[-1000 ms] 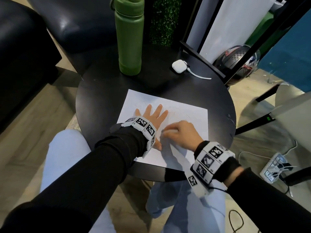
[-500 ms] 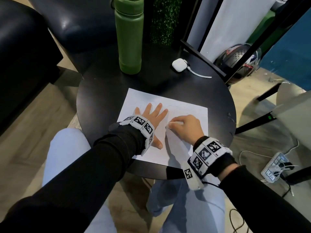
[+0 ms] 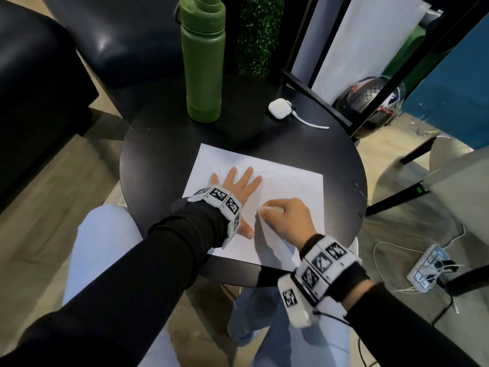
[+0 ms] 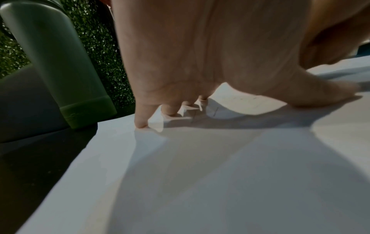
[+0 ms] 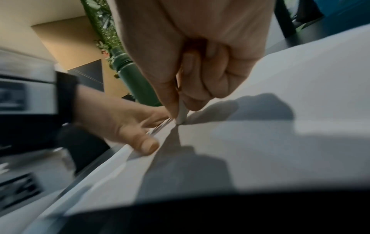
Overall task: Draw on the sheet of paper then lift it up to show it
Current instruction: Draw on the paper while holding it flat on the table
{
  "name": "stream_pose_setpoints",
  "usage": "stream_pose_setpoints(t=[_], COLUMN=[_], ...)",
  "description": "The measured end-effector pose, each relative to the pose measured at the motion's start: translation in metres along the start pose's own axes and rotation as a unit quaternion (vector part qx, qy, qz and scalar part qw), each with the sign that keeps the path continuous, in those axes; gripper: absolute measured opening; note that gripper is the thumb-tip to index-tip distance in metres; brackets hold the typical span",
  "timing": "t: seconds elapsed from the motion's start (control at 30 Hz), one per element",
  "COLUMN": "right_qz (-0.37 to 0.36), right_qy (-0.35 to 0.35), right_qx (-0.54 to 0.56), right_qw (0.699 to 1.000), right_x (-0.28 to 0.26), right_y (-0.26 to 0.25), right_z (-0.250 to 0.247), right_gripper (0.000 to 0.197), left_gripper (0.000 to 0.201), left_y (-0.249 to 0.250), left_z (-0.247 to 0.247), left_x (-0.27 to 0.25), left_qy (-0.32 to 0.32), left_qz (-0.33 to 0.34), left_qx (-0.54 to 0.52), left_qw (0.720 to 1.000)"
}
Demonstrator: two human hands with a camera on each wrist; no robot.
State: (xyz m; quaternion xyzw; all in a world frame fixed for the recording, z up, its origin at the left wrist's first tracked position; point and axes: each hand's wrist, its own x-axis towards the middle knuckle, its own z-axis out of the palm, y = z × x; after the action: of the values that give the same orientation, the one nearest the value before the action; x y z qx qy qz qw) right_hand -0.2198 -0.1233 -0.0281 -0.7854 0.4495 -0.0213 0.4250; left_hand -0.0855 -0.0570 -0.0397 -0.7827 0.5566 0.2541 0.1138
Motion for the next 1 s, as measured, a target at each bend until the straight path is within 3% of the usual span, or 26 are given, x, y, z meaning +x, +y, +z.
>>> stream_pose_setpoints(t=[0.13, 0.3, 0.4, 0.6, 0.73, 0.83, 1.0], right_qz=[0.001, 0.014, 0.007, 0.020, 0.043, 0.034, 0.022], right_qy=[-0.048, 0.008, 0.022, -0.079, -0.007, 0.025, -0.080], right_qx=[-0.033, 0.012, 0.017, -0.004, 0.032, 0.044, -0.009], right_qw=[0.998, 1.000, 1.000, 0.997, 0.999, 0.998, 0.996], right_x=[-0.010, 0.023, 0.014, -0.005, 0.024, 0.018, -0.019], right_y=[0.004, -0.008, -0.004, 0.005, -0.009, -0.008, 0.004], right_z=[-0.004, -0.008, -0.006, -0.010, -0.017, -0.011, -0.007], right_gripper=[0.014, 0.016, 0.019, 0.007, 0.002, 0.012, 0.012], left_gripper=[0.125, 0.125, 0.125, 0.125, 0.126, 0.126, 0.126], left_y=[-0.002, -0.002, -0.001, -0.003, -0.004, -0.003, -0.004], left_z=[-0.002, -0.002, -0.002, 0.002, 0.003, 0.003, 0.003], left_x=[-0.002, -0.001, 0.000, 0.001, 0.003, 0.003, 0.003], left_qy=[0.002, -0.001, 0.001, 0.011, 0.012, 0.013, 0.015], left_qz=[0.002, 0.004, 0.004, 0.002, 0.007, 0.006, 0.005], left_qx=[-0.002, -0.004, -0.008, -0.006, -0.008, -0.013, -0.007], left_qw=[1.000, 1.000, 1.000, 1.000, 1.000, 1.000, 1.000])
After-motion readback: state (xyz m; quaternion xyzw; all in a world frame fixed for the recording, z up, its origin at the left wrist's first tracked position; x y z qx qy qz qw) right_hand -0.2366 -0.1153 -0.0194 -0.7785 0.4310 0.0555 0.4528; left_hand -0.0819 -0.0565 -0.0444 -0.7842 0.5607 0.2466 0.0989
